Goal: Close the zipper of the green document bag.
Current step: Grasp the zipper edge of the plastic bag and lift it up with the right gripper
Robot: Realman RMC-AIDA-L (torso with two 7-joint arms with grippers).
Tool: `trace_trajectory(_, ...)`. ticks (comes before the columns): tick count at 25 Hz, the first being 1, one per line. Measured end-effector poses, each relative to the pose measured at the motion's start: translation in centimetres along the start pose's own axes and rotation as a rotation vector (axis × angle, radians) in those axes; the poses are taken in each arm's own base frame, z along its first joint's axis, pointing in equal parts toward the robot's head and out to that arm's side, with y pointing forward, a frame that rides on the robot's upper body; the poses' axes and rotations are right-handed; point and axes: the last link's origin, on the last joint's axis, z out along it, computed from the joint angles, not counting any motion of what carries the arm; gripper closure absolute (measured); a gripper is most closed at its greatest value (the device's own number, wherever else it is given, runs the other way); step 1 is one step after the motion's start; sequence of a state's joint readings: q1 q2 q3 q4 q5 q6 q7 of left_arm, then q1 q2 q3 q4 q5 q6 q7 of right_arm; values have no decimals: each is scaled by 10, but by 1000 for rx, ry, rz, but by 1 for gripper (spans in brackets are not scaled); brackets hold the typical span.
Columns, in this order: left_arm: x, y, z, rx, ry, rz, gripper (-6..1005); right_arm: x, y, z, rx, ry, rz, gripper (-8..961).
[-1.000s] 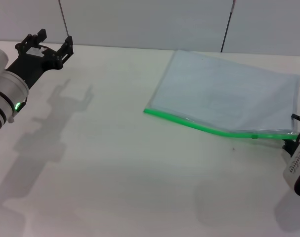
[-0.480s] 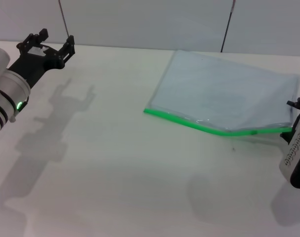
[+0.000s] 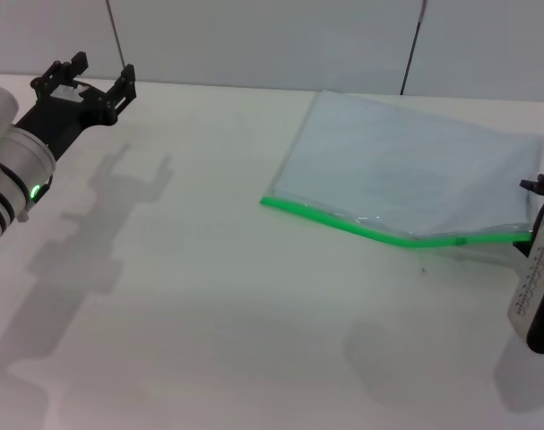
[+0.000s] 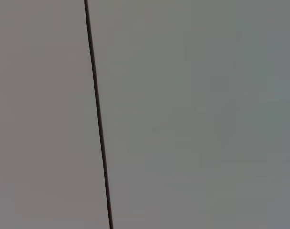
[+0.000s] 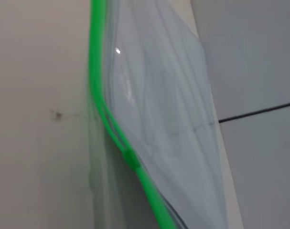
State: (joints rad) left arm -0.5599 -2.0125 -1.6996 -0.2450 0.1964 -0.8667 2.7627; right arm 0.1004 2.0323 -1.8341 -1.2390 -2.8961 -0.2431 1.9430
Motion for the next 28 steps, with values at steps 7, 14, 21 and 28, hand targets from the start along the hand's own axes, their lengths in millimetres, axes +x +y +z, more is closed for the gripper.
trace_trajectory(7, 0, -1, 0, 1, 1, -1, 283, -9, 2, 2, -8, -23, -33, 395)
trace_trajectory(14, 3, 0, 2, -4, 6, -2, 288, -15, 4, 2, -14, -39, -56, 400)
trace_trajectory(21, 3, 2, 4, -7, 7, -4, 292, -15, 4, 5, -18, -38, -62, 483)
trace_trajectory(28, 4, 4, 5, -12, 9, -3, 297, -20, 2, 7, -17, -47, -40, 659)
